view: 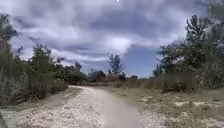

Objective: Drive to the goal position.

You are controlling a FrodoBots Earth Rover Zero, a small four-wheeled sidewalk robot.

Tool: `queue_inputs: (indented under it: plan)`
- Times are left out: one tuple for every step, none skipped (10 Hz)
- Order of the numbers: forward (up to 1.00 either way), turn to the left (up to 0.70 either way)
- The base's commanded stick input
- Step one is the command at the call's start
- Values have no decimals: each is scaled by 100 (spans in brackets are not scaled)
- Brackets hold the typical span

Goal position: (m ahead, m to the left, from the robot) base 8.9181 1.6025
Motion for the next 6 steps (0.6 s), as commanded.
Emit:
queue_inputs:
  plan:
    - [85,34]
    - [85,34]
    - [85,34]
    - [85,7]
    - [85,0]
    - [85,0]
